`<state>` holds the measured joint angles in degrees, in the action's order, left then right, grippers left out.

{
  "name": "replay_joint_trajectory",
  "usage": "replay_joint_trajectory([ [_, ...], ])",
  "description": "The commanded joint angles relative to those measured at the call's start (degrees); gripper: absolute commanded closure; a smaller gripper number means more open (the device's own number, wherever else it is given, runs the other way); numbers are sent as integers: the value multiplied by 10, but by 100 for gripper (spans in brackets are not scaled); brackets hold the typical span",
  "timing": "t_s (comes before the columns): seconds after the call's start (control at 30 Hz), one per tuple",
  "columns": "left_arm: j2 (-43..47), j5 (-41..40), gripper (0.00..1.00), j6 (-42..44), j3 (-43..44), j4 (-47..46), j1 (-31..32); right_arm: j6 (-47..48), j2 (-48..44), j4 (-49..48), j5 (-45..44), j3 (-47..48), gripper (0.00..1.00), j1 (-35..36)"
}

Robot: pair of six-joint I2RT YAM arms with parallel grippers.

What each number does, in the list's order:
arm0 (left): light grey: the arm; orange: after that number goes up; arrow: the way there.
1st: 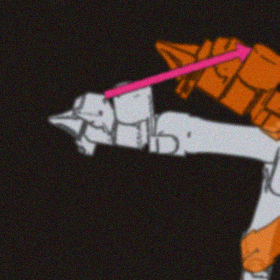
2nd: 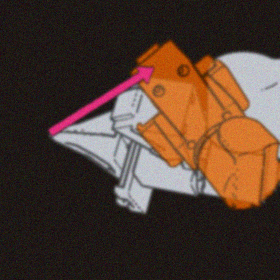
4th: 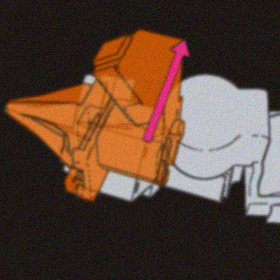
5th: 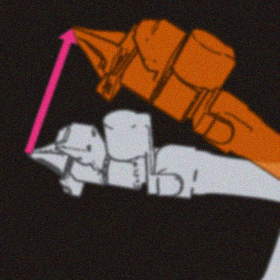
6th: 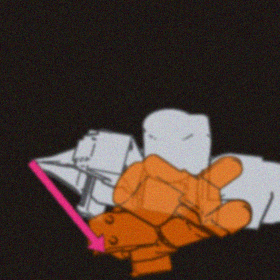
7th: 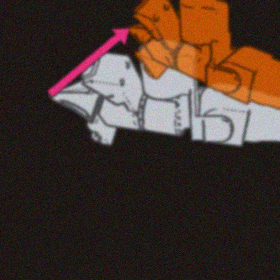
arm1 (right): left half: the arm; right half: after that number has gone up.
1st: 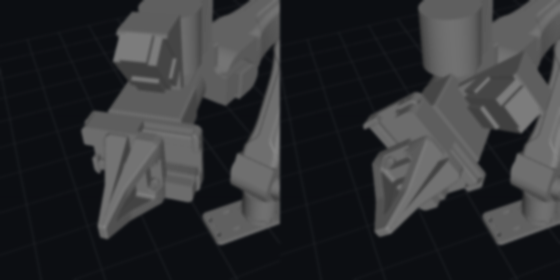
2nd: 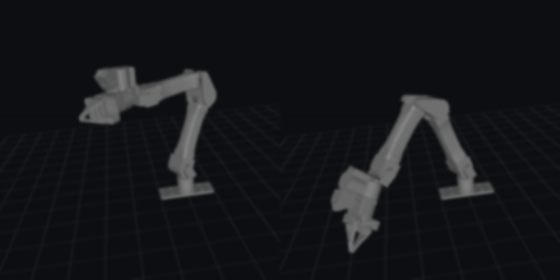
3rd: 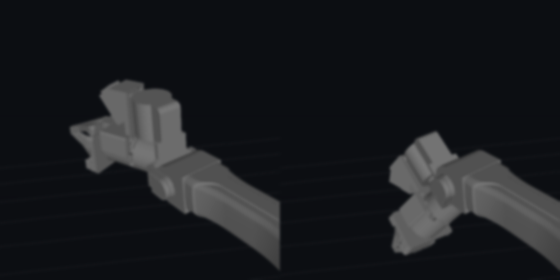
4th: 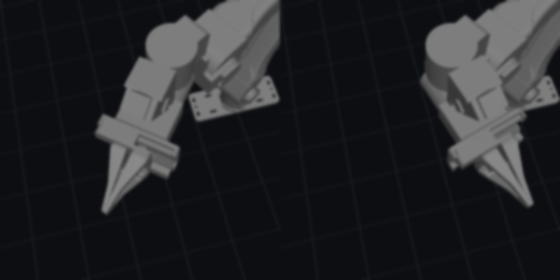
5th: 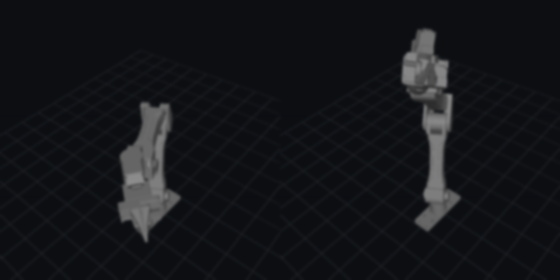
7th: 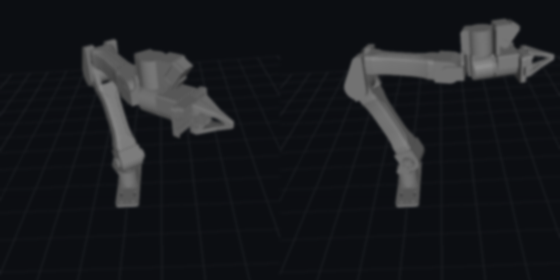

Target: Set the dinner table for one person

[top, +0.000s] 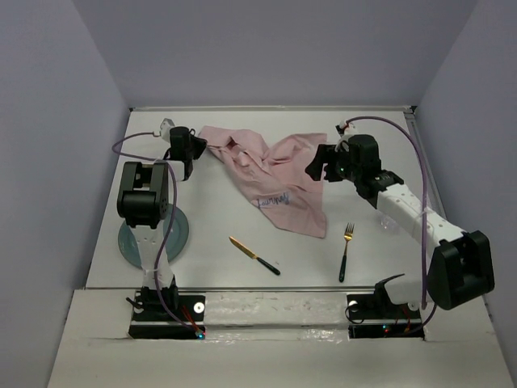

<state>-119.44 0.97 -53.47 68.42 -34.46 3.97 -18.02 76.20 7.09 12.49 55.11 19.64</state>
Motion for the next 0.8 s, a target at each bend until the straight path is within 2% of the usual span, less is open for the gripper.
replay_joint_trajectory([
  [0.0, 74, -30, 100, 54, 1, -29, -6, -2, 65, -8, -105, 80, 19, 6],
  [0.1, 87, -37, 100, 55, -21, -32, -6, -2, 141, -2, -122, 138, 17, 6],
  [0.13, 86, -35, 91, 54, -23, -32, -6, -2, 156, -2, -145, 150, 17, 6],
  [0.17, 81, -25, 77, 52, -22, -33, -7, 2, 184, -2, -159, 175, 17, 6],
  [0.27, 62, -12, 59, 51, -9, -32, -12, 9, 210, 9, -171, 209, 17, 6],
  [0.53, 28, 24, 53, 29, 7, -28, -21, 20, 241, 17, -167, 246, 17, 0],
  [0.77, 50, -13, 50, 13, -26, -15, -35, 25, 246, 19, -161, 250, 19, -5],
])
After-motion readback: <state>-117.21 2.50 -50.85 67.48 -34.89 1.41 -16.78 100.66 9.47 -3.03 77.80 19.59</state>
